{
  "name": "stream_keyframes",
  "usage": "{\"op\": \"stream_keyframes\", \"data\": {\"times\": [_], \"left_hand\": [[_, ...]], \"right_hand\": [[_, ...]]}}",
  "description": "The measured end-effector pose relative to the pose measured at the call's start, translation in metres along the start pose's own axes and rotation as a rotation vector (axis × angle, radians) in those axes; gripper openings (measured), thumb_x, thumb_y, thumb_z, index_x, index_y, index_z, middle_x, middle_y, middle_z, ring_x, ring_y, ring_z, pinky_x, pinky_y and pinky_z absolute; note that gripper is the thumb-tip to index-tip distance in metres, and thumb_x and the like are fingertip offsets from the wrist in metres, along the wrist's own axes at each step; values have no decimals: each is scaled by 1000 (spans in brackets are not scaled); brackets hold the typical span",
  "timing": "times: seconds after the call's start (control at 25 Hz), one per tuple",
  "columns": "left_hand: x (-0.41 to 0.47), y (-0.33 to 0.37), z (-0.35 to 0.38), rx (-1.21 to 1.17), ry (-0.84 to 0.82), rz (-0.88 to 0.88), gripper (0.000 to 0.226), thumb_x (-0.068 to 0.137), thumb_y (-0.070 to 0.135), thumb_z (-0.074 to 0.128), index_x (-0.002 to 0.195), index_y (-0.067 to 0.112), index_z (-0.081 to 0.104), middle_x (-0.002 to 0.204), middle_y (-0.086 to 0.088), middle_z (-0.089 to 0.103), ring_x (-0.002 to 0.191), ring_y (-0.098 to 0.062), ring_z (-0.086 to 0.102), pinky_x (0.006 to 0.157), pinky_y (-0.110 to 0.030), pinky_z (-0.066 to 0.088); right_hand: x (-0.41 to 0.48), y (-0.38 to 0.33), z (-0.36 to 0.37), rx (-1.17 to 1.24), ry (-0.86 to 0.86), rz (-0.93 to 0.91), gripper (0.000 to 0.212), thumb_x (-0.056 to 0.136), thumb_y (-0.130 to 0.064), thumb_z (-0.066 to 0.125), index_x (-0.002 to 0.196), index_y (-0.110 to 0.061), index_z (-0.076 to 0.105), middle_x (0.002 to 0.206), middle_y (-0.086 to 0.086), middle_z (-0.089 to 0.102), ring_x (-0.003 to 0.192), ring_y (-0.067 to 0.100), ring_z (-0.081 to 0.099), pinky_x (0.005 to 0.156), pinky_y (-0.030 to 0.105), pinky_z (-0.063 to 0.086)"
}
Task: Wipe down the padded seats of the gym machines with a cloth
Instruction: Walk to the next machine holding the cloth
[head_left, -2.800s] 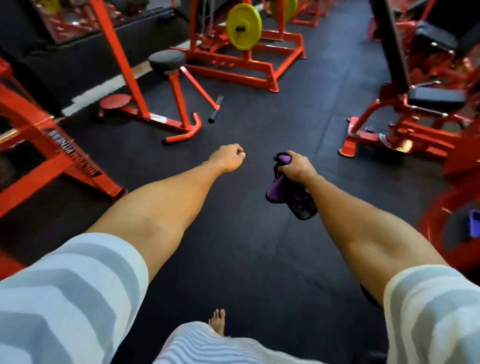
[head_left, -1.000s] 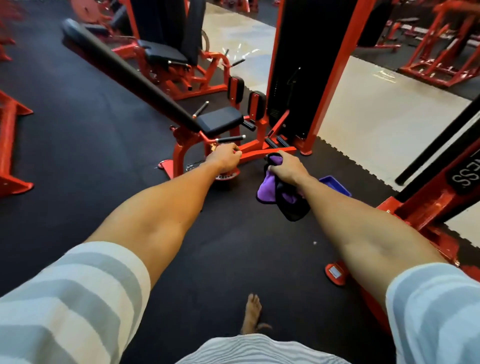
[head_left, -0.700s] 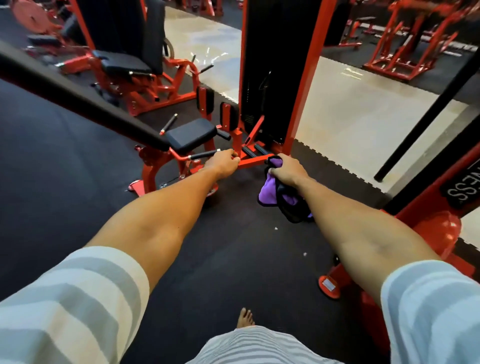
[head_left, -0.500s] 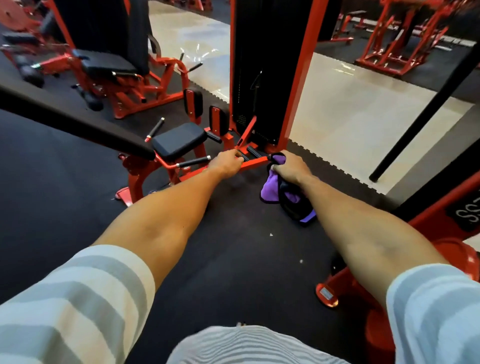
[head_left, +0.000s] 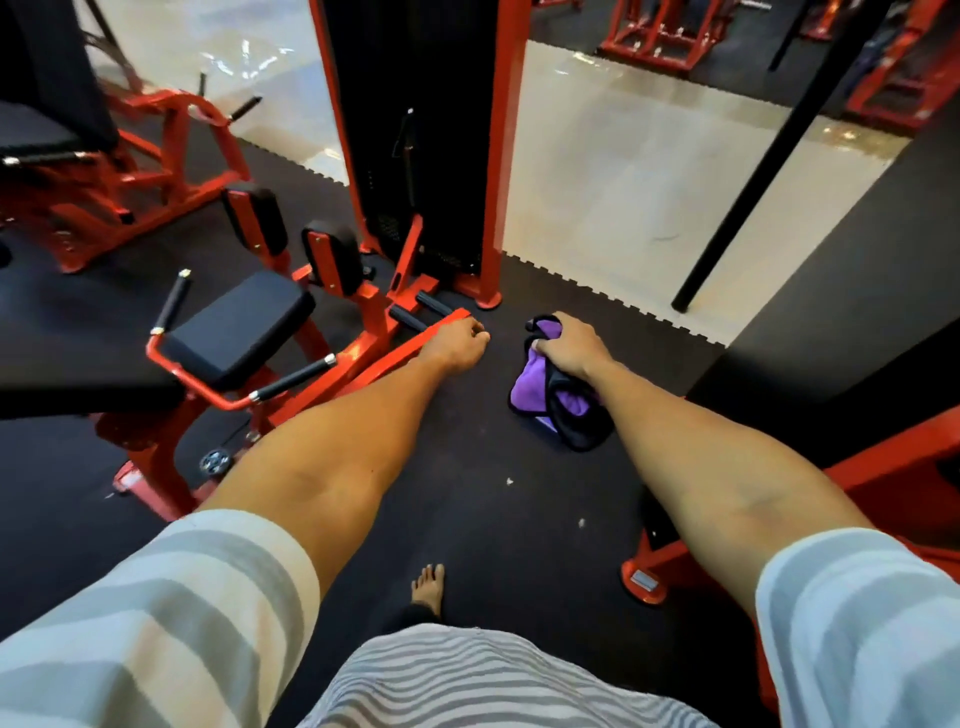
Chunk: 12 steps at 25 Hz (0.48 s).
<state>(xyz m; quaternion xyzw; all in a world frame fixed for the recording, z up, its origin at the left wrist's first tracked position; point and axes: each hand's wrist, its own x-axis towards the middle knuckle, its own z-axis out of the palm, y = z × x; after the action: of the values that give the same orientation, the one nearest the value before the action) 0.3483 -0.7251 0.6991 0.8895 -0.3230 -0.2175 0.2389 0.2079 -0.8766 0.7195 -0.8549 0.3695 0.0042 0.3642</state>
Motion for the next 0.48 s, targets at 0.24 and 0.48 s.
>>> {"op": "stream_keyframes", "data": {"times": [0.24,0.48], "left_hand": [[117,9,1,17,-116,72,34,99,38,49,125,21,64,132,-8,65,122,-30,59,103,-42,47],[210,33,12,3,-213,113,34,99,36,49,124,20,64,130,-7,66,122,-31,59,104,-44,48]], "right_hand": [[75,-5,-19,28,89,141,71,95,-36,67,156,-21,37,157,8,43,141,34,44,109,38,38],[139,16,-34,68,108,252,69,96,-36,67,157,-21,36,157,10,44,140,35,45,110,40,38]]}}
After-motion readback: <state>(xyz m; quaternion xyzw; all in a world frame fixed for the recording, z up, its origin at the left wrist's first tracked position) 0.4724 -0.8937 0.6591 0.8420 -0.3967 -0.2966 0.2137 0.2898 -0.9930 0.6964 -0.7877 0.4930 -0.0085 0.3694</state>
